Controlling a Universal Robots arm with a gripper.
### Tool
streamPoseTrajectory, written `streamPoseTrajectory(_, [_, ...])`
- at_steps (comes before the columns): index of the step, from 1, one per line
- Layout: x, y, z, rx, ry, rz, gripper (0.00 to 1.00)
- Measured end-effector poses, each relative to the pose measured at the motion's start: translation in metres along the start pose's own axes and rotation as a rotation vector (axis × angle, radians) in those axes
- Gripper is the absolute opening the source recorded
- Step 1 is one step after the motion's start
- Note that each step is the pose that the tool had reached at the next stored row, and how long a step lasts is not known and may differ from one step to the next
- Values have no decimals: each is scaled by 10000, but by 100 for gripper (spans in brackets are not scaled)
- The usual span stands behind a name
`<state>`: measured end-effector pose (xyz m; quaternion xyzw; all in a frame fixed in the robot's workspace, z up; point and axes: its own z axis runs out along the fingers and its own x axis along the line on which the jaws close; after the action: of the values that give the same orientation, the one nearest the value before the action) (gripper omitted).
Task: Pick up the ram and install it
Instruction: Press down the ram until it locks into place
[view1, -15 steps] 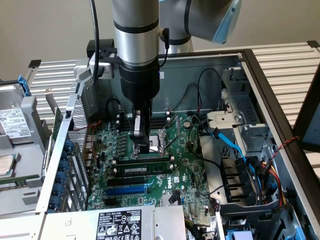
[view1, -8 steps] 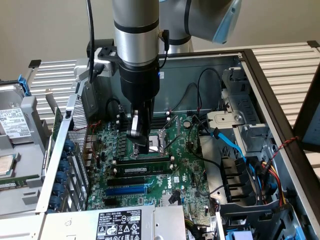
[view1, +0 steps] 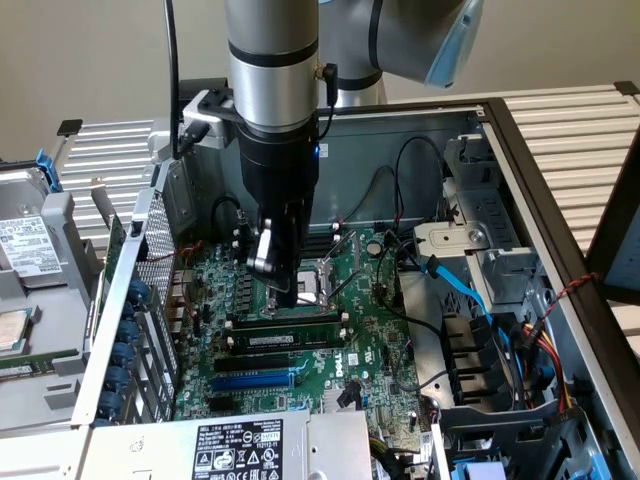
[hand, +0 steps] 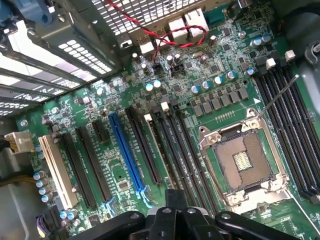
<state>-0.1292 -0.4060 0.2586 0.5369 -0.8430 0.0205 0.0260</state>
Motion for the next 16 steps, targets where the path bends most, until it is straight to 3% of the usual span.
streamPoseTrajectory(16, [-1, 0, 1, -144, 12, 2219, 10])
